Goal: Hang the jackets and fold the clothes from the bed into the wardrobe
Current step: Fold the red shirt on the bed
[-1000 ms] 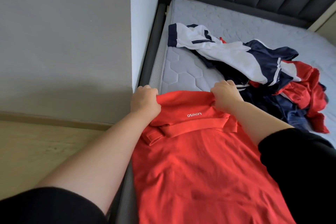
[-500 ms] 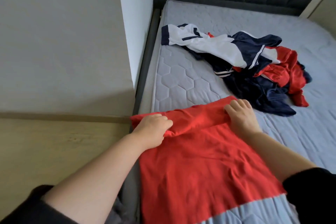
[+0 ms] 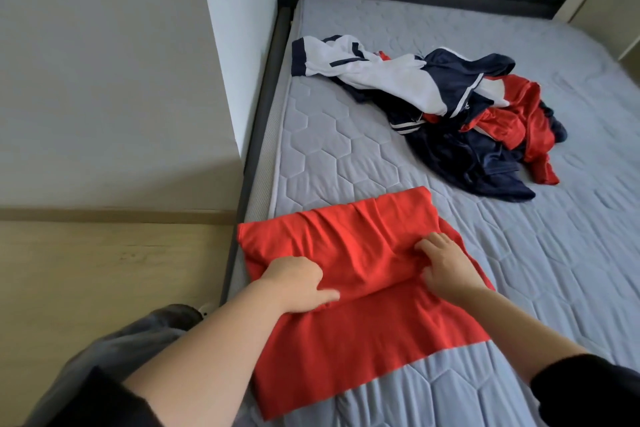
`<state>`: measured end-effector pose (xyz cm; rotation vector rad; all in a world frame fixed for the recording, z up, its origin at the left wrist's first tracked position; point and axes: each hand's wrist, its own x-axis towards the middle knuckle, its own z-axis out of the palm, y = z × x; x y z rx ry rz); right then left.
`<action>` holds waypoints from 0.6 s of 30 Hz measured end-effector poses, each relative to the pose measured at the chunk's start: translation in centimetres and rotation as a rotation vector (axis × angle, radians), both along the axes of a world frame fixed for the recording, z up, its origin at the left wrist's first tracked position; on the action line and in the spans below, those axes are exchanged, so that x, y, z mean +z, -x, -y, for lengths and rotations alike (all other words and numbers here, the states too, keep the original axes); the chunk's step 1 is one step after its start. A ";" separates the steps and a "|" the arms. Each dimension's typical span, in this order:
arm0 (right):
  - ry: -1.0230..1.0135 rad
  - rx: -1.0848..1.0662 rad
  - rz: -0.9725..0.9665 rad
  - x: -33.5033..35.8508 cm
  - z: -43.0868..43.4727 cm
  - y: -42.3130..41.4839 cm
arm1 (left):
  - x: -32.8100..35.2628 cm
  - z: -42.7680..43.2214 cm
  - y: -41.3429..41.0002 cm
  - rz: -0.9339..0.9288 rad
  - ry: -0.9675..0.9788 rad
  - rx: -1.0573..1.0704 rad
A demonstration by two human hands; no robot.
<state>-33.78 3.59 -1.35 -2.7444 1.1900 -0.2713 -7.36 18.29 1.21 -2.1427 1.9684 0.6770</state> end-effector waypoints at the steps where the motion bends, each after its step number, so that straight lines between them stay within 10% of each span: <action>1: -0.073 -0.107 0.151 0.2 0.1 -0.3 | -0.1 0.1 -0.2 -0.030 0.095 0.068; 6: -0.265 -0.638 0.488 1.9 4.1 -2.8 | -0.2 1.9 -2.6 0.055 0.601 0.380; 12: -0.593 -0.857 0.393 1.9 9.7 -5.7 | -2.4 2.6 -6.8 -0.124 0.265 0.824; 18: -0.651 -0.950 0.495 -0.1 11.6 -6.1 | -2.6 2.4 -7.5 -0.261 0.392 0.869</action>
